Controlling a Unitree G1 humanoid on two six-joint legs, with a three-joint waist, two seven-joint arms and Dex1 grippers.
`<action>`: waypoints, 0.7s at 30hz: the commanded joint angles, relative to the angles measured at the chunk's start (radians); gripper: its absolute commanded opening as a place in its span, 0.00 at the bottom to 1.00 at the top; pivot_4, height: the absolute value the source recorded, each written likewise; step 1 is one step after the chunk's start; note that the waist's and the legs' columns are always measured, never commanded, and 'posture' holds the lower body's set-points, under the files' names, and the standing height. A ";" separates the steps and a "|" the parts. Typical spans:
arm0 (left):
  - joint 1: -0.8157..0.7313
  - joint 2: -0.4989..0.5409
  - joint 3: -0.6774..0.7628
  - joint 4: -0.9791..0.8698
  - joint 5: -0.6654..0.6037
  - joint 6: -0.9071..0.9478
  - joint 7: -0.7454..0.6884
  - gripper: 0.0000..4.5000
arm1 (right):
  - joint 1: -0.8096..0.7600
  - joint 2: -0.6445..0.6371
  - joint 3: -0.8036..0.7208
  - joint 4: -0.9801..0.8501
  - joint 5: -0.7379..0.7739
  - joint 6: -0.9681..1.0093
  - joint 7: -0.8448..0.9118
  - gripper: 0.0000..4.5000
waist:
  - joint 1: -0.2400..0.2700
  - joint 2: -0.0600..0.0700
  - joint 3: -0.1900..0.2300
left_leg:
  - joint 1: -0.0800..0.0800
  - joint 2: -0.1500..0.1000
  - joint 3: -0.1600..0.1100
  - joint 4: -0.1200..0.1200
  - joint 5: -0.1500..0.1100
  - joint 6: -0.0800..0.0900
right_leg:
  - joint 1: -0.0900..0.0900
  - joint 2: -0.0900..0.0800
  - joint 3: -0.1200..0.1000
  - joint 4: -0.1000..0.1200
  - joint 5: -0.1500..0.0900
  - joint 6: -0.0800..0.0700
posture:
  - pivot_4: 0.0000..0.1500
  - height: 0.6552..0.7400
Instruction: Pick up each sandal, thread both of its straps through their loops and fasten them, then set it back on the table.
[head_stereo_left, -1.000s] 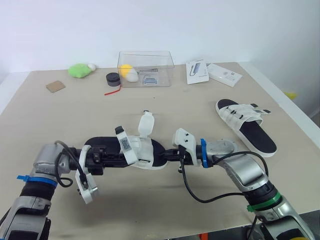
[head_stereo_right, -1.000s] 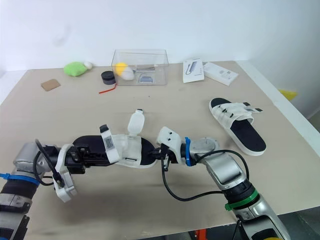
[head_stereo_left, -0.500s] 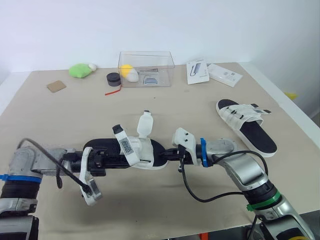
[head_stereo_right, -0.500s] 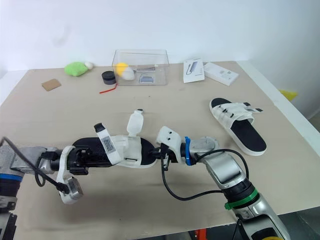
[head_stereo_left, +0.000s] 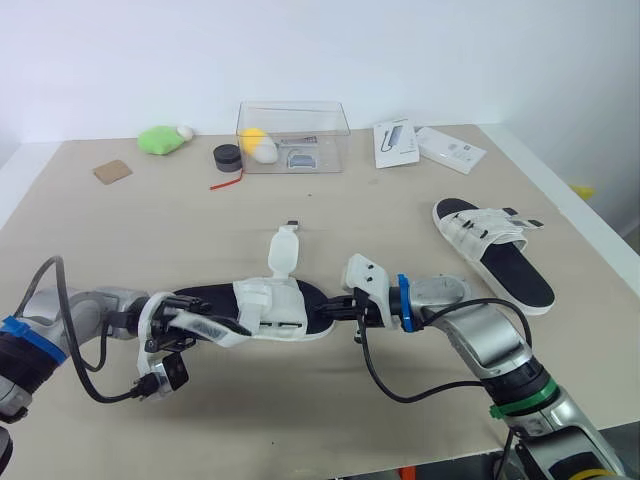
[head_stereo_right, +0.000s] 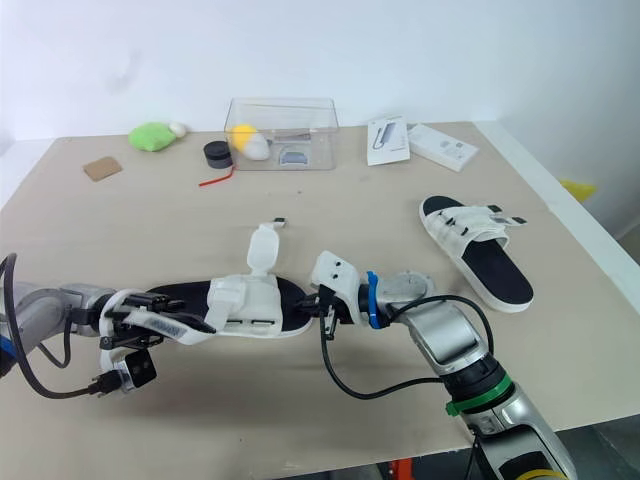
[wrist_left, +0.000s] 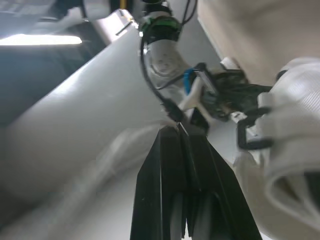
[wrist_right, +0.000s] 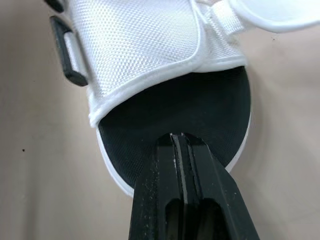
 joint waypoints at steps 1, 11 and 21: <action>-0.028 0.024 -0.028 0.008 -0.061 0.005 0.001 0.01 | -0.004 0.004 0.011 -0.005 -0.004 -0.006 0.007 0.00 | -0.001 0.000 0.000 | 0.000 0.000 0.000 0.000 0.000 0.000 | 0.000 0.000 0.000 0.000 0.000 -0.001 | 1.00 1.00; -0.161 -0.014 -0.063 0.295 -0.613 -0.500 -0.476 0.01 | -0.001 0.006 0.017 -0.003 -0.013 -0.017 0.012 0.00 | 0.001 -0.001 0.000 | 0.000 0.000 0.001 0.000 0.000 -0.002 | 0.000 0.000 -0.001 0.000 0.001 -0.002 | 1.00 1.00; -0.248 0.067 -0.489 0.364 -1.583 -0.717 -1.153 0.01 | 0.006 0.005 0.020 -0.004 -0.020 -0.026 0.016 0.00 | -0.001 -0.001 0.000 | -0.001 0.000 0.002 0.002 0.000 -0.002 | 0.000 0.000 0.000 0.000 -0.001 0.000 | 1.00 1.00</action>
